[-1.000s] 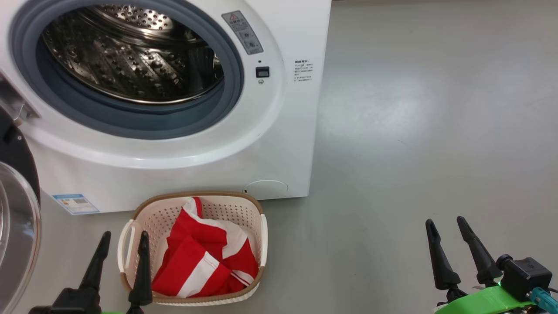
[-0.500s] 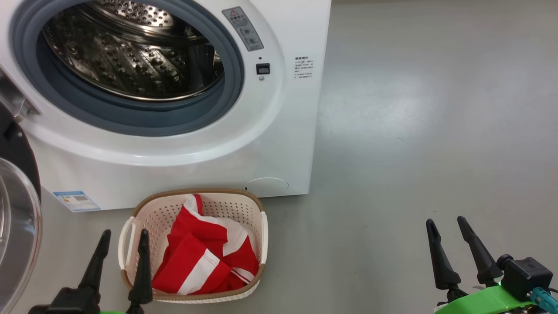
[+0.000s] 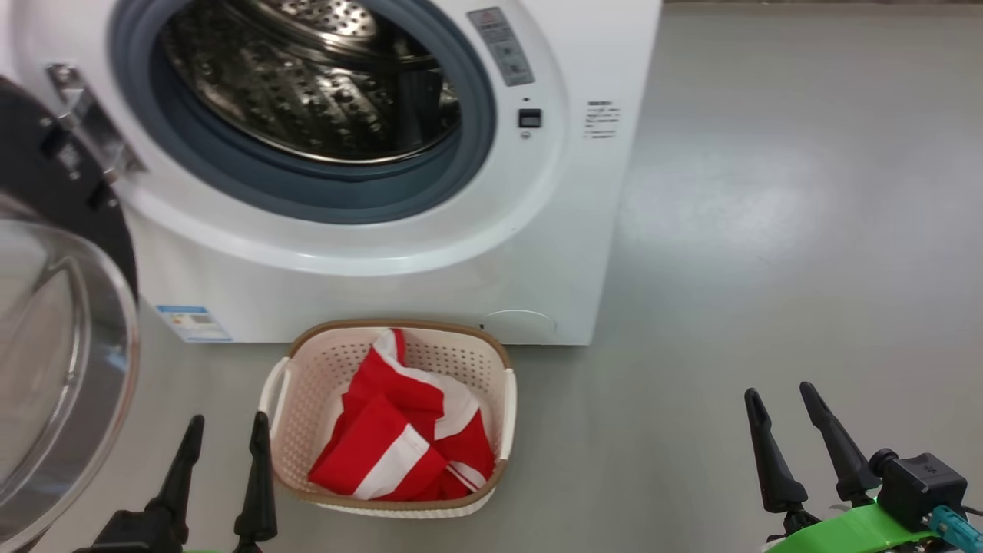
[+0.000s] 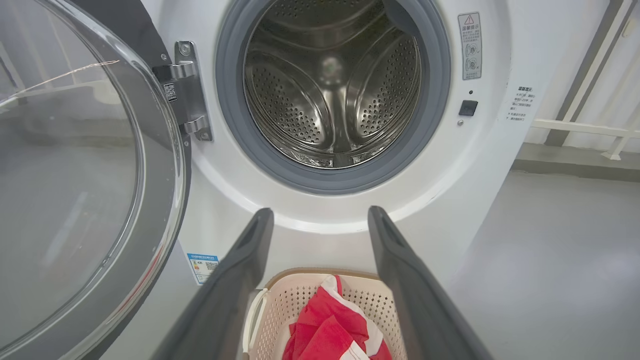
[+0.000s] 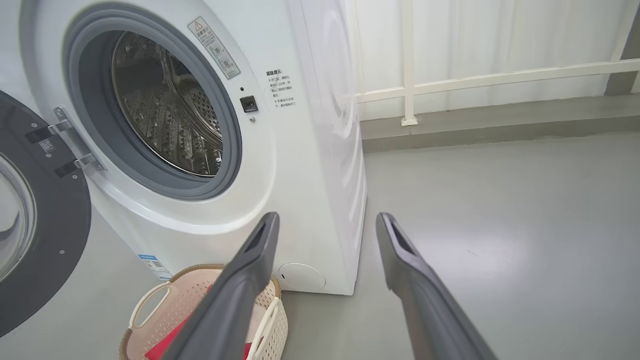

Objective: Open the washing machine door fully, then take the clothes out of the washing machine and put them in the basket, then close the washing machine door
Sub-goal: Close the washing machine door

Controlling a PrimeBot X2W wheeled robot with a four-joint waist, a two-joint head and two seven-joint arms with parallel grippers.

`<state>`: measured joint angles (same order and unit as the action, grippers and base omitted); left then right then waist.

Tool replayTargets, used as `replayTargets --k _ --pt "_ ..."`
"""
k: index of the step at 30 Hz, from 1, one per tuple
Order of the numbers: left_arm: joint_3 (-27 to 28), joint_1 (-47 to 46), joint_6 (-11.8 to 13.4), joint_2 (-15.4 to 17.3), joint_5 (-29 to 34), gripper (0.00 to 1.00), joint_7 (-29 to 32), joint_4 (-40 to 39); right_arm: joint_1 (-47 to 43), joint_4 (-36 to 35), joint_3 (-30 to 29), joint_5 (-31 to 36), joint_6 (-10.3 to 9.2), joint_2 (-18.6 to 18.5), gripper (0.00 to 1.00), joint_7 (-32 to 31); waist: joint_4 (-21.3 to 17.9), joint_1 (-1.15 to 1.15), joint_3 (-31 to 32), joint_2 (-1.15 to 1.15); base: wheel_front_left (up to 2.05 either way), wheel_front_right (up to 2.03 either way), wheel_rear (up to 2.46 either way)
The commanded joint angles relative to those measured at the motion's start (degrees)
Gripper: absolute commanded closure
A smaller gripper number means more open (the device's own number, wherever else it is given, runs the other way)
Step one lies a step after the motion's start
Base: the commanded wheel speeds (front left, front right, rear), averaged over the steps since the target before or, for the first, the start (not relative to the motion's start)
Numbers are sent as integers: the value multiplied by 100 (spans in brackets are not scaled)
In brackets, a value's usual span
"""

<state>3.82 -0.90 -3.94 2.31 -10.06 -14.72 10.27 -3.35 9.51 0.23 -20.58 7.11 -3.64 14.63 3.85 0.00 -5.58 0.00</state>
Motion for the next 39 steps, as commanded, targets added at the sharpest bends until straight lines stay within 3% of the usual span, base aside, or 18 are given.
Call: replayTargets --k 1,24,39 --pt "146 28 65 57 -56 0 -28 -97 112 -118 151 49 37 -108 0 37 297 0 16 0 0 0 0" --pt "-298 458 420 57 -257 0 -28 -95 -114 64 550 -44 37 -210 0 37 2308 0 559 0 0 0 0" --pt "-203 692 699 57 -508 0 -28 -486 189 236 973 -119 37 -324 0 37 2458 0 459 0 0 0 0"
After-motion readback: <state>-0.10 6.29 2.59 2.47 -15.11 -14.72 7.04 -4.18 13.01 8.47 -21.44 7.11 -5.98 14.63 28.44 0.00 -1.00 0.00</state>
